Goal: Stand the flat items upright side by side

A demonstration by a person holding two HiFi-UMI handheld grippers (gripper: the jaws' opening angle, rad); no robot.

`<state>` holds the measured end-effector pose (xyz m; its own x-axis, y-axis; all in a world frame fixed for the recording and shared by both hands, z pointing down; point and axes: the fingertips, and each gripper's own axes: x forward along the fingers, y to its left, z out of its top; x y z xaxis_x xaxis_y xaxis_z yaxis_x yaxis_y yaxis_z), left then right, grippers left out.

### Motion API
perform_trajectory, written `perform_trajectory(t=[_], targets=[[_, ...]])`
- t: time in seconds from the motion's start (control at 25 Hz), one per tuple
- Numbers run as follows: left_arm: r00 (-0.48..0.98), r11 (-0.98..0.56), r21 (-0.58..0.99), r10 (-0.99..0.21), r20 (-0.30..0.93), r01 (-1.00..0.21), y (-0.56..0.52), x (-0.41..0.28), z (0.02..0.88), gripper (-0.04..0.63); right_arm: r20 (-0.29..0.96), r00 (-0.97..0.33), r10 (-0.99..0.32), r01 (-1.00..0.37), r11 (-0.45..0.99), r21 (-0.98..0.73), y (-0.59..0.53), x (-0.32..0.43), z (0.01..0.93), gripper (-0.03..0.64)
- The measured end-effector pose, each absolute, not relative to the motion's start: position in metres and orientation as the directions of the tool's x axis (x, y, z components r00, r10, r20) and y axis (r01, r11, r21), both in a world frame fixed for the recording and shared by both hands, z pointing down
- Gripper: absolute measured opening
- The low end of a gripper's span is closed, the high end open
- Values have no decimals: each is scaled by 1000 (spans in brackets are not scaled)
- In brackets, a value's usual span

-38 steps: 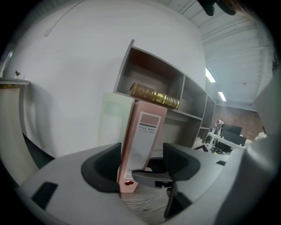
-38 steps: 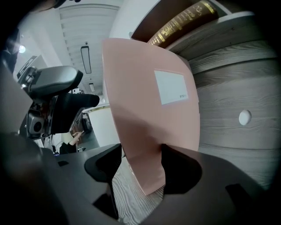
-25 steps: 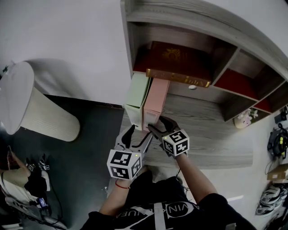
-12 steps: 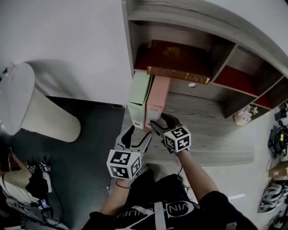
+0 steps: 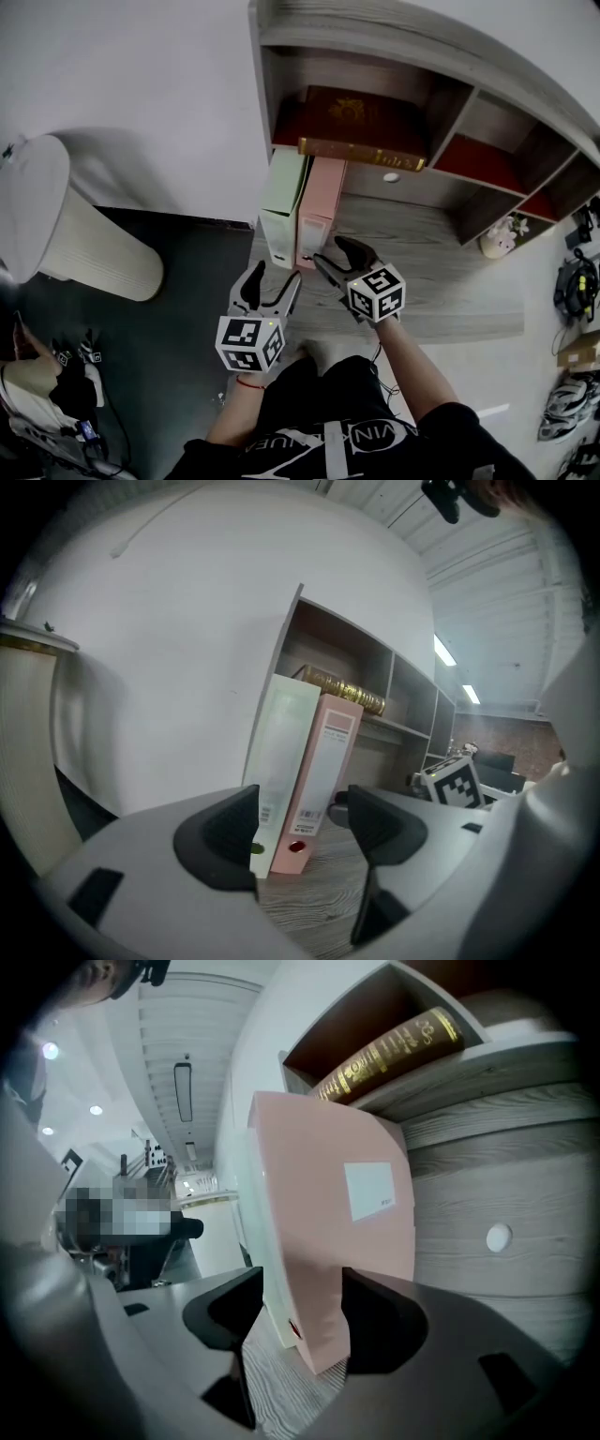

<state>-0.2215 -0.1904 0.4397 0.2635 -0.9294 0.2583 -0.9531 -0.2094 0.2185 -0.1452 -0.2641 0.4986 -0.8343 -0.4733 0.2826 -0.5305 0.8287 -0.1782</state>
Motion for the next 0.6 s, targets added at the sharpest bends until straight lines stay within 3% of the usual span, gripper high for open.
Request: perform_trajectory(t=[0.32, 0.6], targets=[[154, -130, 139, -973, 175, -982, -176, -244, 425, 241, 219, -852, -475, -507, 854, -121, -232, -112, 465, 177], [127, -103, 132, -974, 187, -986, -149, -239, 430, 162, 188, -857, -479, -505, 855, -120, -202, -84, 448, 107]])
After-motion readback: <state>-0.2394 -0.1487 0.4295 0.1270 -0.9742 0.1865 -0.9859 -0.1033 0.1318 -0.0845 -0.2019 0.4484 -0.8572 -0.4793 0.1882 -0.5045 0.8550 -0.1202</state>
